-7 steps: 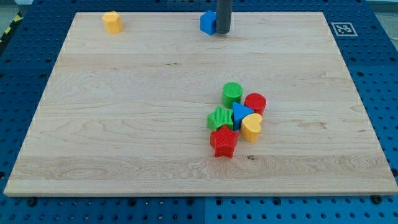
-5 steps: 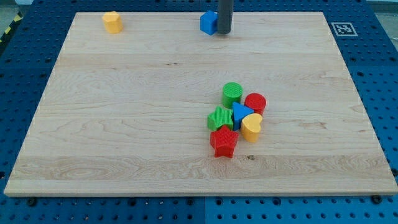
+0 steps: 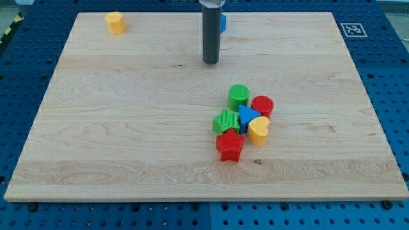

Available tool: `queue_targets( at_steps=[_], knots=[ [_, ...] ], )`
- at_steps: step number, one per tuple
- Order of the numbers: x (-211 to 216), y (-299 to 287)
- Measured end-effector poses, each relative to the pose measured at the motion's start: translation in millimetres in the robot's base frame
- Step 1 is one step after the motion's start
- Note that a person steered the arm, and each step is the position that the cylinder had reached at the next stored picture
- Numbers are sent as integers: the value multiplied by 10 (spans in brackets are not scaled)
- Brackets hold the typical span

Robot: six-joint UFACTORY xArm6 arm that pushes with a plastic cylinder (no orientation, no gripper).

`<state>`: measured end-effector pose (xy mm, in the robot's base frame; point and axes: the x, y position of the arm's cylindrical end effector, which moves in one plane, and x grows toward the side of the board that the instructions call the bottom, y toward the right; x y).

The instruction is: Move the green circle to the top right

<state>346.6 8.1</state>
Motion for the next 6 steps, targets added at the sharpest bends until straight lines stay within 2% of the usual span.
queue_targets(
  at_steps=[2,4,6],
  knots=[
    [0,0],
    [87,-383],
    [978,-98]
  ],
)
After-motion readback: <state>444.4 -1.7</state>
